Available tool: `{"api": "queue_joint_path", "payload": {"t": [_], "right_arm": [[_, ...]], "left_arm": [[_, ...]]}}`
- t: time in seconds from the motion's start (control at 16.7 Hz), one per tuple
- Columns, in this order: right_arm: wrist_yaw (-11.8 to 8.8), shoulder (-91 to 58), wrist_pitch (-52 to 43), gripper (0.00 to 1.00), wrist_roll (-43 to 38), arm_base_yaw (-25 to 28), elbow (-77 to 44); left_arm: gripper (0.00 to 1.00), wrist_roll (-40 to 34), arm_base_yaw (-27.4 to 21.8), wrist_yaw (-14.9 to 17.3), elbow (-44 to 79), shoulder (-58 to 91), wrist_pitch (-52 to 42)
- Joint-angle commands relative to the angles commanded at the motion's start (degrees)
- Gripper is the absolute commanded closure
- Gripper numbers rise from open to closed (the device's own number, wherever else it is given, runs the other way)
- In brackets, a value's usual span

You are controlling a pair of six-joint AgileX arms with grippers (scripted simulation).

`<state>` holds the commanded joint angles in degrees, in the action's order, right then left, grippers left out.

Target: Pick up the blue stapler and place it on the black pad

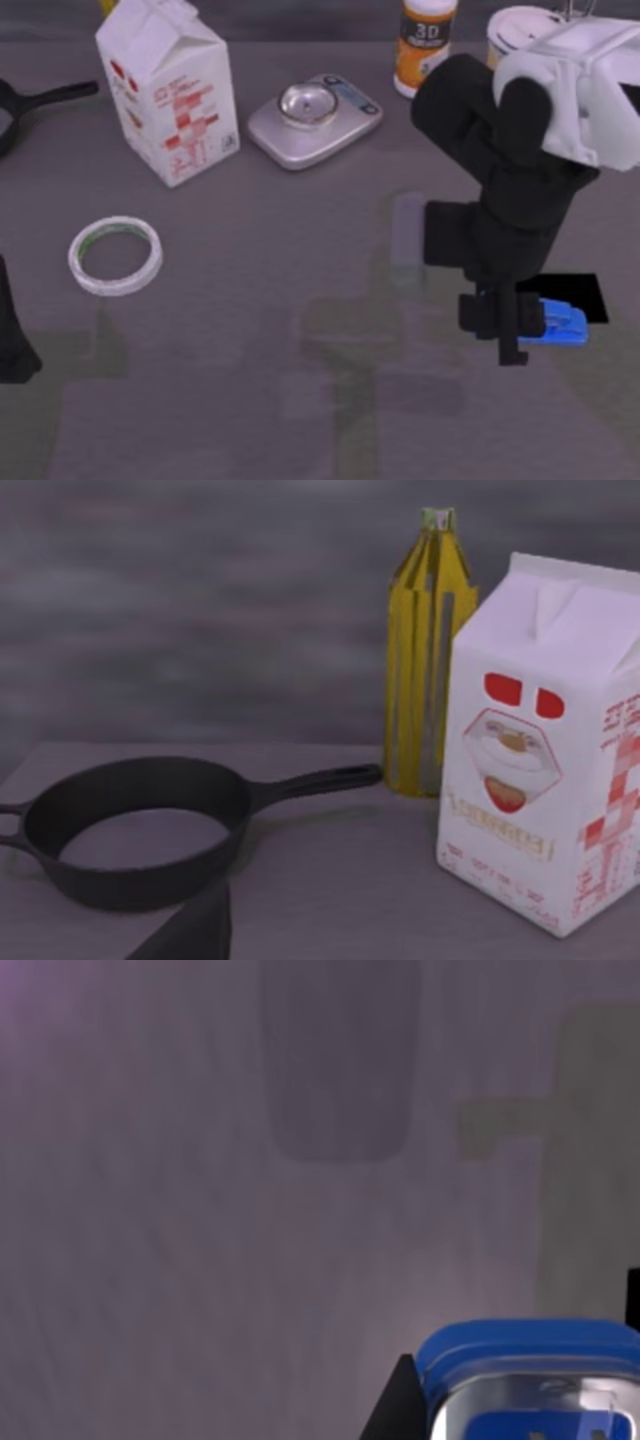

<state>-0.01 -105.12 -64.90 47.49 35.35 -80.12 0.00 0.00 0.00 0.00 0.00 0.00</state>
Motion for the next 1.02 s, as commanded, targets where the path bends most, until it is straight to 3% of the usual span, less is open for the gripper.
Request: {"api": "queue_joint_path", "payload": {"t": [0.3, 0.54, 0.78, 1.02], "right_arm": [[0.3, -0.2, 0.7, 1.00, -1.8, -0.4, -0.4], [1.9, -0.4, 3.1, 1.00, -12.4, -1.9, -3.1], [3.8, -1.2, 5.6, 1.00, -32.8, -5.3, -6.3], [5.3, -2.6, 6.5, 1.00, -60.6, -9.8, -8.0]], "left_arm": [[0.00, 0.0, 0.0, 0.0, 0.0, 0.0, 0.0], [0.00, 0.0, 0.0, 0.0, 0.0, 0.0, 0.0], [0.00, 0.0, 0.0, 0.0, 0.0, 0.0, 0.0], [0.00, 0.0, 0.0, 0.0, 0.0, 0.0, 0.0]]}}
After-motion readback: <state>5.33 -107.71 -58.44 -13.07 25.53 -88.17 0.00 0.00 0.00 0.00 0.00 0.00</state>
